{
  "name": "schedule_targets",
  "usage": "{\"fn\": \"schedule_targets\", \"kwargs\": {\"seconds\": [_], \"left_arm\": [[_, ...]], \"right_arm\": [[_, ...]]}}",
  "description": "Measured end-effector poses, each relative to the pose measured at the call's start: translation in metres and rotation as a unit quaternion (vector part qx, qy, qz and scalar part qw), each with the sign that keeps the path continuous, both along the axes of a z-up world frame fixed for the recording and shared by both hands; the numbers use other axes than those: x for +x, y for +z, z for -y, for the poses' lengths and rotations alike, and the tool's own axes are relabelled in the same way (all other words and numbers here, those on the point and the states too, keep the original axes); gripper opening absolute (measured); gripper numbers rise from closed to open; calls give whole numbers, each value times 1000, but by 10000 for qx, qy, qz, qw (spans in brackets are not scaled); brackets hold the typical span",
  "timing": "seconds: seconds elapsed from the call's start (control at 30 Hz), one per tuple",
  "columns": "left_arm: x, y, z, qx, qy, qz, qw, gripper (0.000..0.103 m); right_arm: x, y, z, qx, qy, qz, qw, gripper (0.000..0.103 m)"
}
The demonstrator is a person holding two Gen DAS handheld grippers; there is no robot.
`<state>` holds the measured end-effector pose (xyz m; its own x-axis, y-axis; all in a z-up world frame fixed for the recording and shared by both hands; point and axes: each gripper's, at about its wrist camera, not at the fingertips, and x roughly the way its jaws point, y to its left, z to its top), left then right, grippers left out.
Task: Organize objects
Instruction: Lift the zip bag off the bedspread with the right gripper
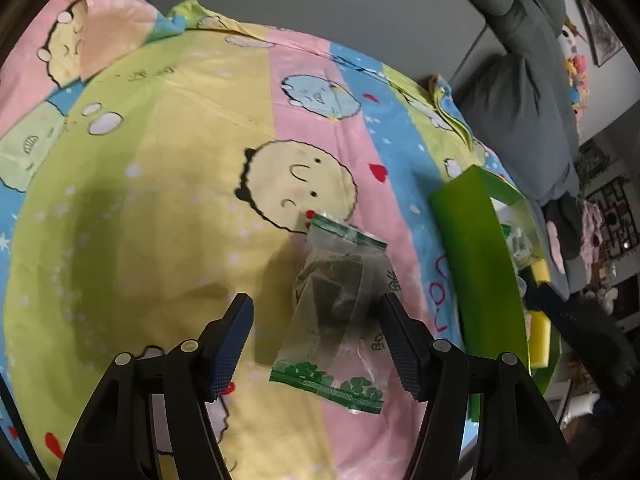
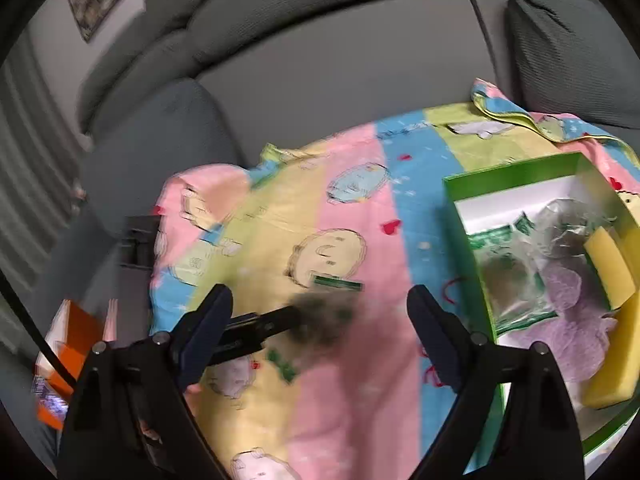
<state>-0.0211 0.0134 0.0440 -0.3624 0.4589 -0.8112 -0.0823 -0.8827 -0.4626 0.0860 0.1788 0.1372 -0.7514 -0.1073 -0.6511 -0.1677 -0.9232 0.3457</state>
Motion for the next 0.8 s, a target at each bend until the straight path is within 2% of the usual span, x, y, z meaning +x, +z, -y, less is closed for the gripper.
{"fn": "schedule_targets", "kwargs": {"seconds": [0.13, 0.2, 0.33, 0.43, 0.63, 0.8], "left_arm": [[2, 2, 2, -44, 24, -14, 10000, 65], [4, 8, 6, -189, 97, -124, 9997, 65], [5, 11, 14, 20, 115, -224, 9997, 65], [5, 6, 8, 19, -85, -129, 9999, 65], [5, -6, -11, -41, -438, 92, 9990, 65], [6, -10, -18, -40, -545, 69, 9985, 65]], "right_arm": [[-26, -24, -3, -442, 88, 491, 9978, 82], [-38, -34, 1, -564, 147, 754, 9955, 80], [-53, -35, 6, -610, 268, 942, 9933, 73], [-63, -34, 8, -697, 342, 1066, 9913, 66], [-68, -56, 9, -866, 295, 1392, 9860, 65], [-71, -70, 6, -1065, 269, 1570, 9815, 66]]}}
